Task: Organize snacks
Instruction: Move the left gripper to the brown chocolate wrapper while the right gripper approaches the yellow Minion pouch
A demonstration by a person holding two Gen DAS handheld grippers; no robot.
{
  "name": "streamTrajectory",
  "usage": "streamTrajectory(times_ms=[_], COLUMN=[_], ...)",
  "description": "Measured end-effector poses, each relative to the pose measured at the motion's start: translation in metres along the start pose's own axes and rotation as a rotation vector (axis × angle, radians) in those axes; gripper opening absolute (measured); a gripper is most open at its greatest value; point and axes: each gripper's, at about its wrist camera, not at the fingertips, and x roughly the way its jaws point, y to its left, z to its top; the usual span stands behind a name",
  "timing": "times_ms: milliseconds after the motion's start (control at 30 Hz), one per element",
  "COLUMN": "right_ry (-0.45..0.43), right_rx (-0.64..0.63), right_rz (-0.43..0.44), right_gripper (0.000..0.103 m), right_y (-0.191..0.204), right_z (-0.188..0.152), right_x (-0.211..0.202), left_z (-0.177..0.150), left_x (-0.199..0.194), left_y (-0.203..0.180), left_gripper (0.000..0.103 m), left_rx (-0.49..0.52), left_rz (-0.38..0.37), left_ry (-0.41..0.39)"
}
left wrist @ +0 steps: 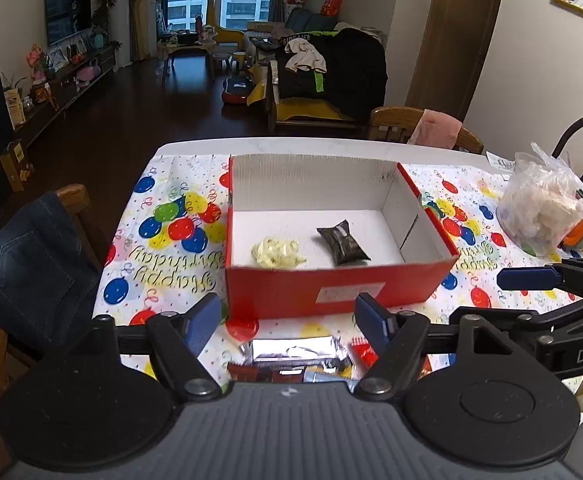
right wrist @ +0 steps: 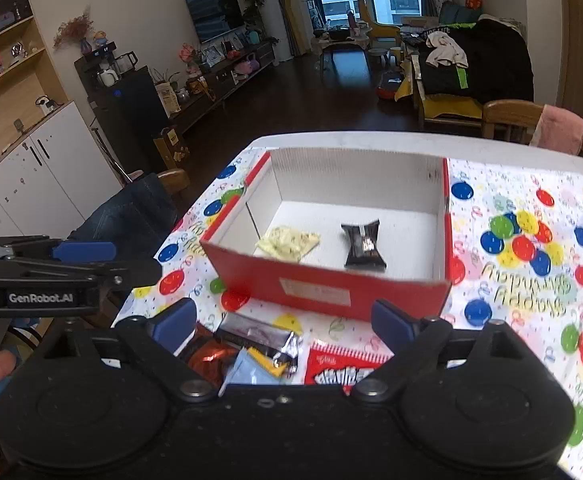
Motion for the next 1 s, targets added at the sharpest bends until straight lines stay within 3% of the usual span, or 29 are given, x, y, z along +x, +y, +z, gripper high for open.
streamTrajectory(times_ms=[333, 667, 1000], right_ry=[0.013, 0.088, 0.149], right_rx=[0.027, 0.091, 0.283], right_rz=[-0.056, -0.199, -0.289], right_gripper=[0.103, 0.103, 0.101], right_y=[-0.004, -0.033, -0.071], right_z=[-0.048, -0.101, -0.132], right_x=[-0.004, 0.005, 0.023], left_z=[-0.046, -0.091, -0.124], left_x=[-0.016, 0.001, 0.015], left_y=[0.002, 0.014, 0.027], left_gripper=[0.084, 0.084, 0.084], left_rx=[0.011, -0.025, -0.118], left_rz=[0.014, 0.014, 0.025], left_ry=[-0.034, 0.07, 0.164])
